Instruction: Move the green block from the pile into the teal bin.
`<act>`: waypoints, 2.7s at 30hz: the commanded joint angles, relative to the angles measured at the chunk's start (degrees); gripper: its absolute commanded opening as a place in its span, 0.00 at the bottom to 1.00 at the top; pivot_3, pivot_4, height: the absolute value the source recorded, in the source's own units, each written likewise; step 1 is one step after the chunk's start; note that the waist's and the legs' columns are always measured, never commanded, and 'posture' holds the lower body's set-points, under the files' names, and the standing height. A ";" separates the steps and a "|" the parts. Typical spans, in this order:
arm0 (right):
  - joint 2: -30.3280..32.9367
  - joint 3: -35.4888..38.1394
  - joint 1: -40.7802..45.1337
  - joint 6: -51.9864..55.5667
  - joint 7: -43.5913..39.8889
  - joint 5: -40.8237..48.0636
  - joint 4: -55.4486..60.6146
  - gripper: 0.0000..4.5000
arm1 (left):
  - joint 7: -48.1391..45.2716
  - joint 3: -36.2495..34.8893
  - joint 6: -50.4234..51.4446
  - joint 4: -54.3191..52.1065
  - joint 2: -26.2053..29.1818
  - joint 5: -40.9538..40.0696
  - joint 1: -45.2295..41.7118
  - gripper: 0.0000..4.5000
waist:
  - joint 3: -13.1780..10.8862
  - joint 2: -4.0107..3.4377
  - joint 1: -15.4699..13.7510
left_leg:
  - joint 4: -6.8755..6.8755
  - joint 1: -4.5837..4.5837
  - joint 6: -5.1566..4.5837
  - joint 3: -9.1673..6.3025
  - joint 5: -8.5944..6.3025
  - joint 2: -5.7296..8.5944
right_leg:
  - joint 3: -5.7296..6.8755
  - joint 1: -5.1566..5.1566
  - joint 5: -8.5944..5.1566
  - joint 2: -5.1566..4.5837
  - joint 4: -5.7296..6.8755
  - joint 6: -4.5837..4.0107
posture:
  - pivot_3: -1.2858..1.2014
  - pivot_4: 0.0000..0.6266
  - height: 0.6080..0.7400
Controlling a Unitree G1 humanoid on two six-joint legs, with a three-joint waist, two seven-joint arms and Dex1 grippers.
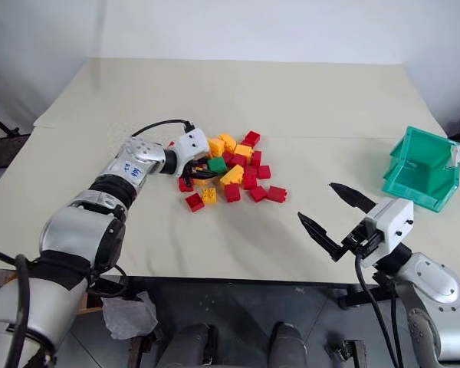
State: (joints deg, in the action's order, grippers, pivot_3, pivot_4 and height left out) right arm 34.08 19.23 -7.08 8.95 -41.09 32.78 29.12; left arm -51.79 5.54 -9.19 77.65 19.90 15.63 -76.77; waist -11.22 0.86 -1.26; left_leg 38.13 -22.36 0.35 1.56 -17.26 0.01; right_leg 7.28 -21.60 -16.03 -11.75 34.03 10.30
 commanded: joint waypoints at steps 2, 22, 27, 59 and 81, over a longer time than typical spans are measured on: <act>1.35 4.02 -1.64 0.01 -0.38 1.36 2.22 1.00 | -9.82 -1.26 -3.42 -2.10 0.17 -2.72 -5.62 0.35 | -0.01 0.01 -0.26 | -0.02 -0.02 -0.02 0.01 -0.01 0.01 | 0.01 0.00 0.00 -0.01 -0.06 0.01 | 0.52 0.24 1.00; -3.19 16.68 -20.05 1.58 4.90 3.26 13.69 1.00 | -1.59 8.46 -5.34 -2.39 -30.18 1.89 -2.32 0.42 | 0.00 -0.01 -0.14 | -0.02 -0.01 -0.17 0.21 -0.10 -0.03 | -0.09 0.01 0.04 -0.02 -0.29 0.08 | 0.52 0.24 1.00; -7.49 15.30 -23.70 0.95 8.22 1.50 18.55 1.00 | -1.16 5.51 -2.52 -1.73 -32.27 -1.10 -1.72 0.76 | 0.00 -0.01 -0.55 | 0.02 -0.04 -0.23 0.23 -0.17 -0.01 | -0.13 0.00 0.04 -0.04 -0.31 0.08 | 0.52 0.24 1.00; 3.42 25.26 -21.97 2.94 -5.95 8.11 1.96 1.00 | -28.19 -17.63 2.99 -44.28 9.01 -32.58 35.90 0.99 | 0.04 -0.07 -0.16 | 0.03 0.17 -0.23 0.37 -0.26 -0.05 | -0.28 0.03 0.06 -0.04 -0.16 0.09 | 0.52 0.24 1.00; 12.57 -28.55 45.25 14.51 -18.67 -16.96 -43.06 1.00 | -13.07 -16.15 18.58 -76.81 11.21 -41.00 58.42 0.99 | 0.05 -0.06 1.30 | 0.17 0.17 0.00 0.51 -0.28 -0.50 | -0.32 -0.04 0.22 0.30 -0.21 -0.14 | 0.52 0.24 1.00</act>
State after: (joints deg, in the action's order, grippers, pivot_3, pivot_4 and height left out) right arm 46.56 -9.09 36.78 25.18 -58.19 17.86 -11.45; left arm -65.45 -10.31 9.12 3.47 30.49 -23.77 -18.86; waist -11.17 0.81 0.04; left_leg 38.31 -22.19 0.35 2.07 -17.55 -0.50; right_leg 6.97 -21.64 -15.81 -11.45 33.82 10.17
